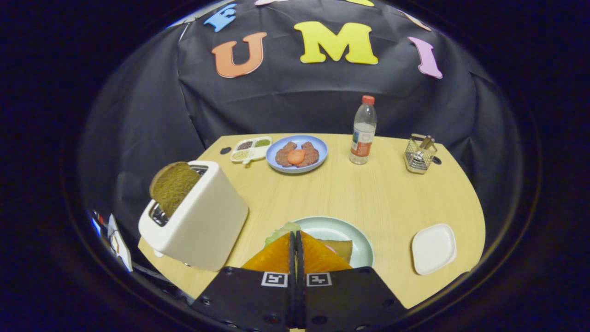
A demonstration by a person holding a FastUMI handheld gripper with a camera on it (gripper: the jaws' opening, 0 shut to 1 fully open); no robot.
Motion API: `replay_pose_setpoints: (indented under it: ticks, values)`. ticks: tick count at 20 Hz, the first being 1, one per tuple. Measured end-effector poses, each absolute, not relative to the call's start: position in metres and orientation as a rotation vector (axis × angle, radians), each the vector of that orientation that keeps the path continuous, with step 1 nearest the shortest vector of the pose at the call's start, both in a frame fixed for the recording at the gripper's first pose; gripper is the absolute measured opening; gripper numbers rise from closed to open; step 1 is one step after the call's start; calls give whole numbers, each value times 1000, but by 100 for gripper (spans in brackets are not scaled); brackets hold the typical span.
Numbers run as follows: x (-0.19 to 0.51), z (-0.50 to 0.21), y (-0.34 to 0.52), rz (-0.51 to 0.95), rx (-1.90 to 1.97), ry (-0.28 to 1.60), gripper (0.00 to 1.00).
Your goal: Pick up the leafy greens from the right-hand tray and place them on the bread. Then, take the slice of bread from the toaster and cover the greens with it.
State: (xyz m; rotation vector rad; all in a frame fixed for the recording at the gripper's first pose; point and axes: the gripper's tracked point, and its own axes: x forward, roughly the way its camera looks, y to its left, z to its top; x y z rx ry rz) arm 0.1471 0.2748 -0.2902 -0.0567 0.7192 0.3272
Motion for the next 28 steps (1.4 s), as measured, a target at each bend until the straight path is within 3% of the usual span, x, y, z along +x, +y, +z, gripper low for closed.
replay_pose_setpoints:
  ticks: [9,14,15,16,18,28]
  values:
    - [201,-344,263,225,-135,815,3]
    - [191,-317,275,226,-162,737,58]
    - [188,-306,278,229,-173,712,64]
    - [182,-293,285,230,-183,680,82]
    - [172,-267,302,244,-176,620,97]
    - [128,-175,424,304,-38,490,97]
